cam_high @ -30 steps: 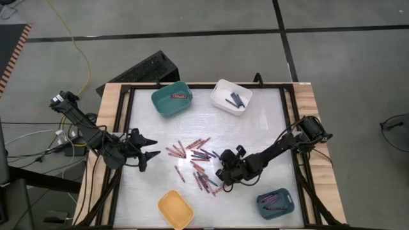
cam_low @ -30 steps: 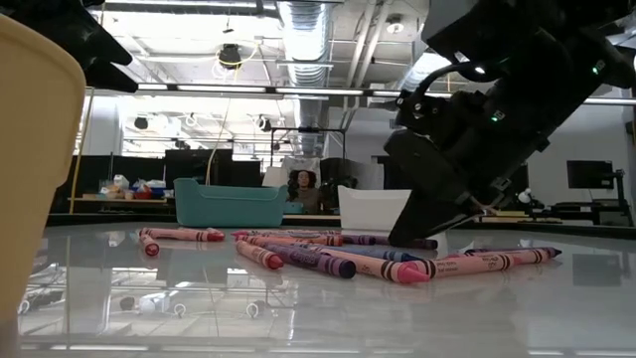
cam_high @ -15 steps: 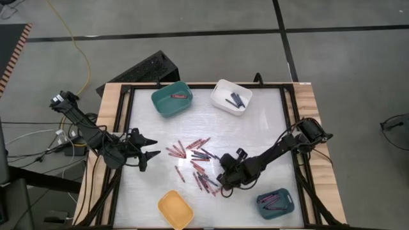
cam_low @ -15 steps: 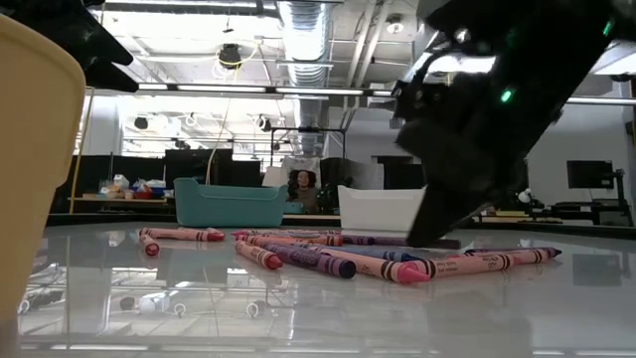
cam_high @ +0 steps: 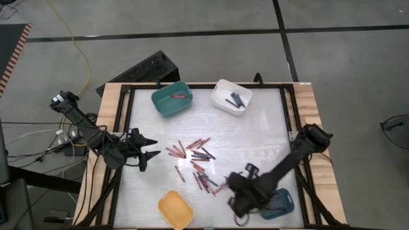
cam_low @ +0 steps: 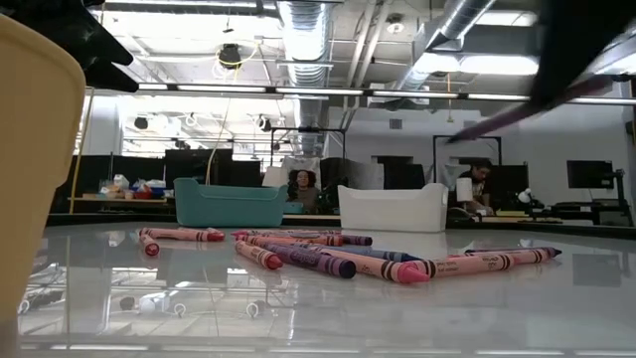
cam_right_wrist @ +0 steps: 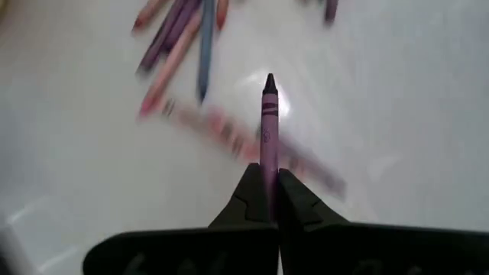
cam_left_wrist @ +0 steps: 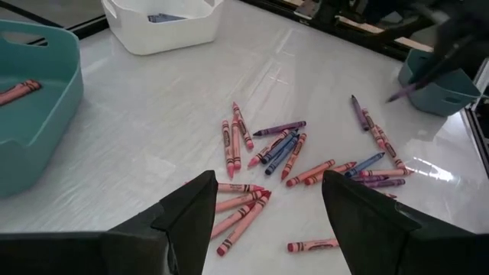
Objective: Sort crayons
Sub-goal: Put the purple crayon into the blue bin
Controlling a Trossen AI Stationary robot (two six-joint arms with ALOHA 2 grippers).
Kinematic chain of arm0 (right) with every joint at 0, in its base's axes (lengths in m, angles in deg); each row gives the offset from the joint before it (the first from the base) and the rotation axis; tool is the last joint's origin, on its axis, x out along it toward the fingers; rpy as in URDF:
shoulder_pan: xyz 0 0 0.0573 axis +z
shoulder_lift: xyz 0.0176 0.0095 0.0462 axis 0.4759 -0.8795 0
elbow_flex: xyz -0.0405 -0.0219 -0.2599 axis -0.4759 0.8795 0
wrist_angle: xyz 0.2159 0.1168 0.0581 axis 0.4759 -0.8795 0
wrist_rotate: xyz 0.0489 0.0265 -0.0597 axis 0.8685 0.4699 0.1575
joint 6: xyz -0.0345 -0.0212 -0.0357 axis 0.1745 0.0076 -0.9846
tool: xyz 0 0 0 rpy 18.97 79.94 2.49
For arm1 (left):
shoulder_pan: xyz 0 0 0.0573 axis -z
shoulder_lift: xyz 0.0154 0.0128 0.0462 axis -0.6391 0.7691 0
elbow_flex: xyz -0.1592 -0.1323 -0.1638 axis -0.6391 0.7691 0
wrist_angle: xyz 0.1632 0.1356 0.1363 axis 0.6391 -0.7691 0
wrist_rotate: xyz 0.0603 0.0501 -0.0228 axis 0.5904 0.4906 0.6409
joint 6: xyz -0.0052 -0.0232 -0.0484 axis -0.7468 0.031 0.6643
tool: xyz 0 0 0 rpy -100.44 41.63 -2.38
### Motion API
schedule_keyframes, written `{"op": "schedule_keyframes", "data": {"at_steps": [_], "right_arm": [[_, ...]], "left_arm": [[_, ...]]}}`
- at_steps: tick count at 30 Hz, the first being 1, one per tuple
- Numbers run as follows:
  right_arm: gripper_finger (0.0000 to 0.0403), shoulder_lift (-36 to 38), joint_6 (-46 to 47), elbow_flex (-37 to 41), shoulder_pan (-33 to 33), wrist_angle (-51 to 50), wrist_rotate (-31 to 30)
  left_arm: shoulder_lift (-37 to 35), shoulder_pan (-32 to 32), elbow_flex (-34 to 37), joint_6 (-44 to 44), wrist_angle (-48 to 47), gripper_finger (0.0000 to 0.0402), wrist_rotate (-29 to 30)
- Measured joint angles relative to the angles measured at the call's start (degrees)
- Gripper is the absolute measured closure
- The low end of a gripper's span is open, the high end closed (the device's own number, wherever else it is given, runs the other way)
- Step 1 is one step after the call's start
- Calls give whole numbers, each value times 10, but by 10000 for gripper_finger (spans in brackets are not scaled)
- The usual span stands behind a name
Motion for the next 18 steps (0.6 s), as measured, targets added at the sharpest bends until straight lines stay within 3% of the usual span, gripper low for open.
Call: {"op": "schedule_keyframes", "data": {"at_steps": [9,13,18], "right_arm": [[400,1,370,-74,153,-239,131],[400,1,472,-68,212,-251,188],[395,-3,553,-63,259,-248,199]], "left_arm": [[0,0,0,12,0,174,0],[0,0,0,15,0,174,0],[0,0,0,22,0,174,0]]}}
